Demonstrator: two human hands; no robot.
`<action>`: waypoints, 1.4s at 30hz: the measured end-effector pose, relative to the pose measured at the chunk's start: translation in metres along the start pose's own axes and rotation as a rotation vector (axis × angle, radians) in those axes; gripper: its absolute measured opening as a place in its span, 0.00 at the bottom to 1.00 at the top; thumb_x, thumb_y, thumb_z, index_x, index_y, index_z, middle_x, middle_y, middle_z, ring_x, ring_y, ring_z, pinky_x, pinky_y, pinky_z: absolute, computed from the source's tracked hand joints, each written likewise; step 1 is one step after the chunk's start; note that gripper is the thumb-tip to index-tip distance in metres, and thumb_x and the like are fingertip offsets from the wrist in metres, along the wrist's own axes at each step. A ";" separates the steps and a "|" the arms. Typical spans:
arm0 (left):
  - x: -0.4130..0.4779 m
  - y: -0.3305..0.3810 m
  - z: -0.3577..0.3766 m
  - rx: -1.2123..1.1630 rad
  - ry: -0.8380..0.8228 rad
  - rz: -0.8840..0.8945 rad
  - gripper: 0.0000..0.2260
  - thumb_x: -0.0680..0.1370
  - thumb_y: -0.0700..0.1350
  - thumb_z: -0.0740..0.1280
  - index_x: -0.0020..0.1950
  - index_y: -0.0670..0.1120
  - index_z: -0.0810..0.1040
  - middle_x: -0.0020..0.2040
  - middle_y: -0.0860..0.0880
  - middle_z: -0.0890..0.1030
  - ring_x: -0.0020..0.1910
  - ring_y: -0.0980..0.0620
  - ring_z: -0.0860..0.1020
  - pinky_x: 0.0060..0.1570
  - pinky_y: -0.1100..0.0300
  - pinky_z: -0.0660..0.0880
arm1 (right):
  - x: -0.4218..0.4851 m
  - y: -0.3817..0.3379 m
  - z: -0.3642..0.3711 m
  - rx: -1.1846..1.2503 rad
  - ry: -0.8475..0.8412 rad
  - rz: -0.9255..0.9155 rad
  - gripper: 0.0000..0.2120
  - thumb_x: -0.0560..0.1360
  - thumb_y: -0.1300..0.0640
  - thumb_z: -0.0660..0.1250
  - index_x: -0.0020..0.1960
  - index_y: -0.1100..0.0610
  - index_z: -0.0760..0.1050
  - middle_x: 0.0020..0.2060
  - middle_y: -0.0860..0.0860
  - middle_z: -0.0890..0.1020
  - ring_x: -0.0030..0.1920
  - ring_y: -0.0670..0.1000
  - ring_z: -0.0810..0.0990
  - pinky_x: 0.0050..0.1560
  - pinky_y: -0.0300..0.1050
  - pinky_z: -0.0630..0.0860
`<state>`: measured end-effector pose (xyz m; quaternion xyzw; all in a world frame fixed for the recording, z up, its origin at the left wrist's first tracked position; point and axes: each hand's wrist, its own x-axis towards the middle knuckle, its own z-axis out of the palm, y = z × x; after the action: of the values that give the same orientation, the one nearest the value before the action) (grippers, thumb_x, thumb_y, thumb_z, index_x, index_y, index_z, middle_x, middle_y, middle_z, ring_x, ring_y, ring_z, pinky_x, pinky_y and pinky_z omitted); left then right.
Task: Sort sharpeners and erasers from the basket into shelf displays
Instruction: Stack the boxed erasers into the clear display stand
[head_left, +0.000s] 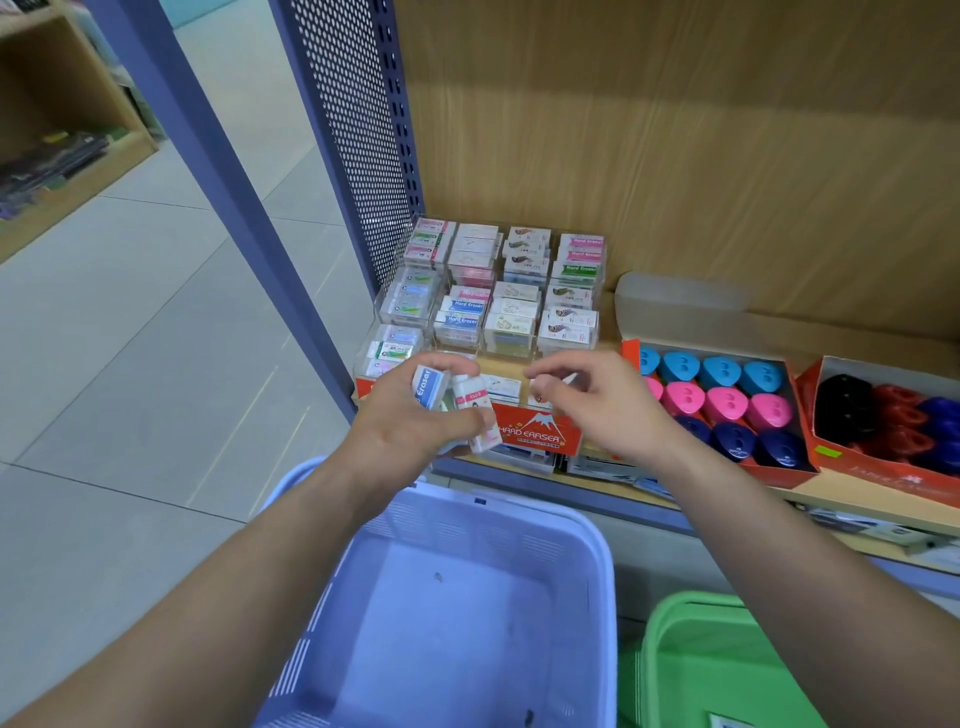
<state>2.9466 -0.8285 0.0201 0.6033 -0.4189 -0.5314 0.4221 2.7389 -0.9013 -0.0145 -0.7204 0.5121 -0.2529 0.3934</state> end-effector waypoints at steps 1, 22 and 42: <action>0.000 0.000 0.001 0.009 0.005 0.009 0.16 0.71 0.35 0.78 0.54 0.49 0.80 0.52 0.44 0.85 0.48 0.46 0.86 0.42 0.53 0.83 | -0.008 -0.012 0.003 0.189 -0.096 0.036 0.10 0.81 0.58 0.65 0.61 0.49 0.80 0.50 0.47 0.85 0.42 0.43 0.83 0.43 0.41 0.79; -0.008 0.006 0.001 0.114 -0.006 -0.022 0.16 0.71 0.36 0.78 0.54 0.50 0.81 0.53 0.47 0.84 0.43 0.50 0.84 0.36 0.60 0.81 | -0.036 -0.018 -0.008 0.650 -0.154 0.260 0.08 0.78 0.65 0.69 0.55 0.57 0.82 0.51 0.55 0.85 0.47 0.53 0.85 0.44 0.47 0.84; -0.014 -0.027 -0.073 0.160 0.141 -0.028 0.17 0.72 0.29 0.71 0.53 0.49 0.83 0.42 0.45 0.79 0.38 0.50 0.79 0.38 0.59 0.82 | 0.082 -0.012 0.055 0.077 0.064 0.134 0.05 0.76 0.62 0.73 0.50 0.54 0.81 0.43 0.52 0.84 0.39 0.52 0.85 0.41 0.48 0.82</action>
<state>3.0194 -0.8026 0.0043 0.6769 -0.4207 -0.4584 0.3934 2.8159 -0.9589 -0.0388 -0.6604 0.5615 -0.2685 0.4201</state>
